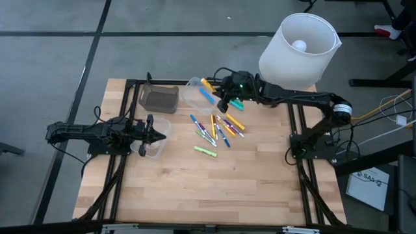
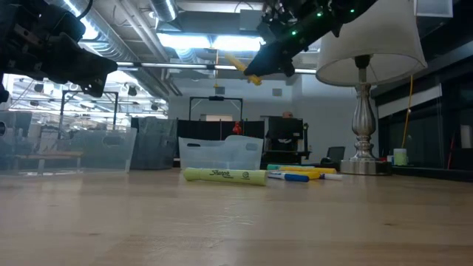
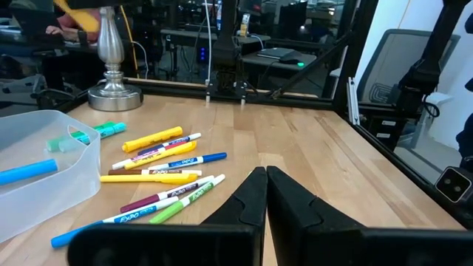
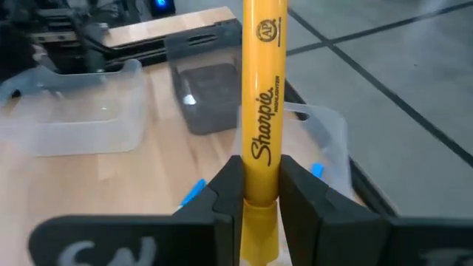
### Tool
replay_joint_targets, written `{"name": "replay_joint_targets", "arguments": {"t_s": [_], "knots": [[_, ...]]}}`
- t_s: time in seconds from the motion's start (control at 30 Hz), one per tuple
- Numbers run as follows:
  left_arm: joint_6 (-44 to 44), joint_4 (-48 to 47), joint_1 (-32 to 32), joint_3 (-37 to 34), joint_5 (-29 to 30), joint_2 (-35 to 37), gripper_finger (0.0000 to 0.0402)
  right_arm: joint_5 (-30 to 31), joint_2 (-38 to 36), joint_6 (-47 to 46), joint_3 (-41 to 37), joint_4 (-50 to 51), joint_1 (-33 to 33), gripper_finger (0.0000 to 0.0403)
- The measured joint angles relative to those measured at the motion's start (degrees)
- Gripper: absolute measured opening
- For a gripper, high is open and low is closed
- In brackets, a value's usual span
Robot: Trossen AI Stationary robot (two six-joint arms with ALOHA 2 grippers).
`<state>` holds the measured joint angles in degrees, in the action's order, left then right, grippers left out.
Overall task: Pick & Place Markers
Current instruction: Put the right yellow highlighter into the top transparent bin
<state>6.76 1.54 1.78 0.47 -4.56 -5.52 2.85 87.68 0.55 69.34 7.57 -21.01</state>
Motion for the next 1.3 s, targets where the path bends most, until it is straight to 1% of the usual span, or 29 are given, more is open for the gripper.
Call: {"name": "replay_joint_targets", "arguments": {"t_s": [0.37, 0.53, 0.63, 0.83, 1.3], "knots": [[0.0, 0.0, 0.0, 0.0, 0.0, 0.0, 0.0006, -0.1, 6.6, 5.4, 9.5, 6.7, -2.2, 0.0063], [0.0, 0.0, 0.0, 0.0, 0.0, 0.0, 0.0006, -2.8, 10.3, 5.7, 13.8, 10.5, -3.4, 0.0063], [0.0, 0.0, 0.0, 0.0, 0.0, 0.0, 0.0006, -3.1, 12.5, 6.0, 15.9, 12.1, -3.9, 0.0063], [0.0, 0.0, 0.0, 0.0, 0.0, 0.0, 0.0006, -4.1, 15.1, 7.3, 17.7, 12.1, -4.5, 0.0063], [0.0, 0.0, 0.0, 0.0, 0.0, 0.0, 0.0006, -4.0, 16.6, 7.7, 17.9, 12.1, -5.4, 0.0063]]}}
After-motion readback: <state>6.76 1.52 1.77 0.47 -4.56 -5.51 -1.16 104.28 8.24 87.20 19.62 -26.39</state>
